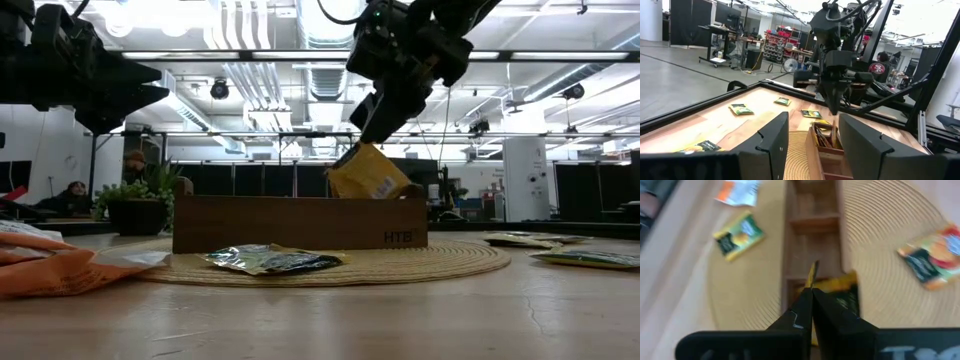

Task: Pick & Place Tea
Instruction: Put the orange tea bag into the right section of the wooden organizer

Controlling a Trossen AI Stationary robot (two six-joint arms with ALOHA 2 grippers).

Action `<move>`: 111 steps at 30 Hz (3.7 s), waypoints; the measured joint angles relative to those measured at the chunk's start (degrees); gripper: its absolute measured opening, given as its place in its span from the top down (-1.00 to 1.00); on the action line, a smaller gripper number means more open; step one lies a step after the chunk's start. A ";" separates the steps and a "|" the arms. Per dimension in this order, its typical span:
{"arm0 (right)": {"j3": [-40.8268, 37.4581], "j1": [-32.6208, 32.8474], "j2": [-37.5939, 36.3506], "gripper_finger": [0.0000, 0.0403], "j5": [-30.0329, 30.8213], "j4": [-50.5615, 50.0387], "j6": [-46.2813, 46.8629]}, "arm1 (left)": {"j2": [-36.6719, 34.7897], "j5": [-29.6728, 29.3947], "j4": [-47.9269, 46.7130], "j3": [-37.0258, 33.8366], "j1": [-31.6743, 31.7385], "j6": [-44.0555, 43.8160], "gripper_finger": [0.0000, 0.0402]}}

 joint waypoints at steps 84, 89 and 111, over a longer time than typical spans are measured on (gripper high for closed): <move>-9.84 2.32 -9.16 0.96 14.90 2.73 6.99 | 0.01 -0.01 -0.92 0.00 -0.01 0.01 0.17; -9.84 2.32 -9.16 0.96 14.83 2.76 6.75 | 0.01 -0.01 -0.92 0.00 0.00 0.00 0.17; -9.86 2.32 -9.16 0.14 15.29 3.97 3.34 | 0.00 -0.02 -0.72 0.00 0.00 0.02 0.17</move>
